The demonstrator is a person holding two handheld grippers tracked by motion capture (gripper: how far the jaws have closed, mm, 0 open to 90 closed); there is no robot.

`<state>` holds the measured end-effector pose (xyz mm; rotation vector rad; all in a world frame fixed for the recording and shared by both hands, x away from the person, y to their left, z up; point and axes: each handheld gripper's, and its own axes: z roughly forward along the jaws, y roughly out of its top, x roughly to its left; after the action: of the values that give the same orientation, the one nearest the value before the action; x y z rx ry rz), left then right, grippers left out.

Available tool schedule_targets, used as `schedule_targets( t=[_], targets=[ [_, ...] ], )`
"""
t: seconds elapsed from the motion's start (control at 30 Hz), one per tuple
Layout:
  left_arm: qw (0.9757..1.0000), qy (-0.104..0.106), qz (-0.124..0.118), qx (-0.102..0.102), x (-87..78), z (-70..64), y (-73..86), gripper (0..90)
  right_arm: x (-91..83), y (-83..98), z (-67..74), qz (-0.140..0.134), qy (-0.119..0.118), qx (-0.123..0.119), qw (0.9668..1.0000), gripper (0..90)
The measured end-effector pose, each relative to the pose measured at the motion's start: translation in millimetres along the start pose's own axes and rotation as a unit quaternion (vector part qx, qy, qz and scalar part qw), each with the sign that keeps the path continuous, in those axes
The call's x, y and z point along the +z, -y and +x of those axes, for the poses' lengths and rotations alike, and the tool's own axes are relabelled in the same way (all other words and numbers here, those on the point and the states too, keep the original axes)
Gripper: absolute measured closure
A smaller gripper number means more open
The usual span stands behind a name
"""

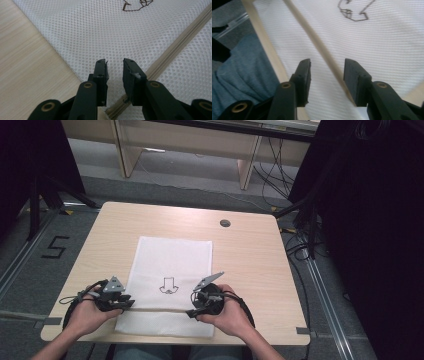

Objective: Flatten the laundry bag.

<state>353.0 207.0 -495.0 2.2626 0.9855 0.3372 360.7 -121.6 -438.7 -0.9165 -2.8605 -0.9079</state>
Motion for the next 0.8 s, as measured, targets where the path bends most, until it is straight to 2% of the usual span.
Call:
schedule_targets(
  t=[0.03, 0.07, 0.1, 0.13, 0.17, 0.2, 0.23, 0.3, 0.33, 0.4, 0.5, 0.57, 0.6, 0.63, 0.67, 0.7, 0.73, 0.8],
  targets=[
    [1.0000, 0.002, 0.002, -0.006, 1.3, -1.0, 0.4, 73.9, -0.8, 1.1, -3.1, 0.004, 0.003, 0.003, 1.0000, 65.5],
    [1.0000, 0.001, 0.005, -0.004, 2.2, -1.5, 0.5, 74.3, -0.6, 2.4, -6.6, 0.010, 0.008, 0.004, 0.9999, 69.6],
    [0.9999, 0.002, 0.010, 0.007, 2.5, -1.0, 0.5, 74.6, 0.6, 3.8, -10.3, 0.016, 0.016, 0.003, 0.9997, 72.9],
    [0.9999, 0.006, 0.013, -0.001, 3.6, -2.3, 1.0, 74.6, 2.2, 5.2, -14.2, 0.025, 0.027, 0.003, 0.9993, 76.7],
    [0.9999, 0.004, 0.016, 0.002, 4.3, -2.1, 0.9, 74.9, 4.6, 6.6, -18.4, 0.031, 0.036, 0.004, 0.9989, 79.3],
    [0.9999, 0.003, 0.013, 0.001, 6.1, -2.5, 1.0, 75.2, 7.5, 7.8, -22.1, 0.036, 0.040, 0.009, 0.9985, 81.6],
    [0.9998, 0.003, 0.018, 0.010, 6.9, -1.5, 0.7, 75.3, 10.2, 8.7, -25.8, 0.039, 0.040, 0.013, 0.9983, 83.5],
    [0.9997, 0.004, 0.023, 0.011, 9.5, -1.2, 0.8, 75.4, 16.4, 10.4, -29.9, 0.053, 0.046, 0.024, 0.9973, 86.6],
    [0.9996, 0.005, 0.026, 0.014, 9.4, -0.8, 0.6, 75.5, 21.1, 11.2, -34.1, 0.062, 0.054, 0.014, 0.9965, 87.5],
    [0.9993, 0.011, 0.031, 0.020, 8.8, -0.7, -0.4, 75.7, 26.8, 13.2, -36.4, 0.074, 0.055, 0.023, 0.9954, 89.5],
    [0.9993, 0.008, 0.033, 0.016, 10.4, -2.3, -1.6, 76.4, 32.9, 16.9, -38.9, 0.090, 0.064, 0.022, 0.9937, 90.0],
    [0.9993, 0.010, 0.028, 0.023, 11.4, -3.4, -2.8, 76.8, 32.4, 17.8, -39.6, 0.087, 0.066, 0.018, 0.9939, 90.0],
    [0.9991, 0.010, 0.035, 0.020, 12.3, -4.1, -4.3, 76.9, 31.7, 18.5, -39.9, 0.089, 0.066, 0.014, 0.9937, 90.0],
    [0.9992, 0.010, 0.027, 0.026, 13.5, -5.5, -5.1, 76.9, 31.1, 19.6, -38.1, 0.092, 0.067, 0.025, 0.9932, 90.0],
    [0.9991, 0.012, 0.034, 0.024, 14.4, -6.8, -6.9, 77.0, 30.1, 20.8, -39.1, 0.091, 0.072, 0.016, 0.9931, 90.0],
    [0.9987, 0.020, 0.039, 0.025, 14.3, -7.5, -7.9, 77.0, 29.0, 22.6, -38.1, 0.093, 0.073, 0.019, 0.9928, 90.0],
    [0.9992, 0.012, 0.026, 0.027, 16.3, -9.9, -7.7, 77.1, 28.2, 23.6, -37.8, 0.095, 0.075, 0.020, 0.9924, 90.0],
    [0.9987, 0.018, 0.037, 0.030, 16.1, -11.5, -9.6, 77.0, 25.8, 26.1, -37.8, 0.100, 0.074, 0.020, 0.9920, 90.0]
  ],
)
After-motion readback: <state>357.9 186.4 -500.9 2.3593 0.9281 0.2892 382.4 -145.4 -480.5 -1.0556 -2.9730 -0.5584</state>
